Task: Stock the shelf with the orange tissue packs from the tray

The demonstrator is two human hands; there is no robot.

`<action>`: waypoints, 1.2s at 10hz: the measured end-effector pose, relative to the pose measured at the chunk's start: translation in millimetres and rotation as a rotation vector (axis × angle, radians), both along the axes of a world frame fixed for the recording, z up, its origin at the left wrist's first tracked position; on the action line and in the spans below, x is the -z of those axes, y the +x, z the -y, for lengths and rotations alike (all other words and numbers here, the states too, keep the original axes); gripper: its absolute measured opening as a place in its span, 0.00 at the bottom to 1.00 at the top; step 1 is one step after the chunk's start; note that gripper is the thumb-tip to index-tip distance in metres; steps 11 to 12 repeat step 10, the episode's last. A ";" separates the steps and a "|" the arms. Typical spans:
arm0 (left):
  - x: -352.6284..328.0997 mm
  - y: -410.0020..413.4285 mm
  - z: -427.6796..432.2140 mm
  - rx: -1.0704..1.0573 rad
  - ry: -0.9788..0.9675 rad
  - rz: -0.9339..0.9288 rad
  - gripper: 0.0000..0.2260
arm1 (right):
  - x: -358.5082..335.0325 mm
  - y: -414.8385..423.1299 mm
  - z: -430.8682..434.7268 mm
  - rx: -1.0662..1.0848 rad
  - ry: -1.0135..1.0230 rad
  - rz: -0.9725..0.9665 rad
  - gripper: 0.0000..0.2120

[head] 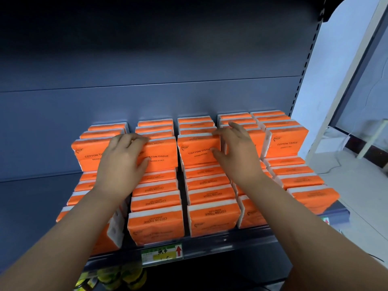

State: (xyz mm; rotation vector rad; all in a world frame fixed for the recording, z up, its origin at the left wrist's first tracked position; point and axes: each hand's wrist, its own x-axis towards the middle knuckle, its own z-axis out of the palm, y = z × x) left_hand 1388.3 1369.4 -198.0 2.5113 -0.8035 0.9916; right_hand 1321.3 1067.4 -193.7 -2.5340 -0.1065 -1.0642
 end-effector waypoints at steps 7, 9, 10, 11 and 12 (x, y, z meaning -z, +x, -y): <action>0.3 -3.0 4.7 0.017 0.034 -0.030 0.25 | 4.1 1.3 -17.0 -0.012 -0.298 0.065 0.22; -14.0 -31.3 5.2 0.016 0.014 0.024 0.21 | 1.7 -31.5 -36.5 -0.033 -0.285 0.035 0.26; -16.8 -67.3 13.4 0.058 -0.058 0.049 0.17 | 8.9 -64.9 -55.5 -0.123 -0.213 0.101 0.19; -16.8 -67.3 13.4 0.058 -0.058 0.049 0.17 | 8.9 -64.9 -55.5 -0.123 -0.213 0.101 0.19; -16.8 -67.3 13.4 0.058 -0.058 0.049 0.17 | 8.9 -64.9 -55.5 -0.123 -0.213 0.101 0.19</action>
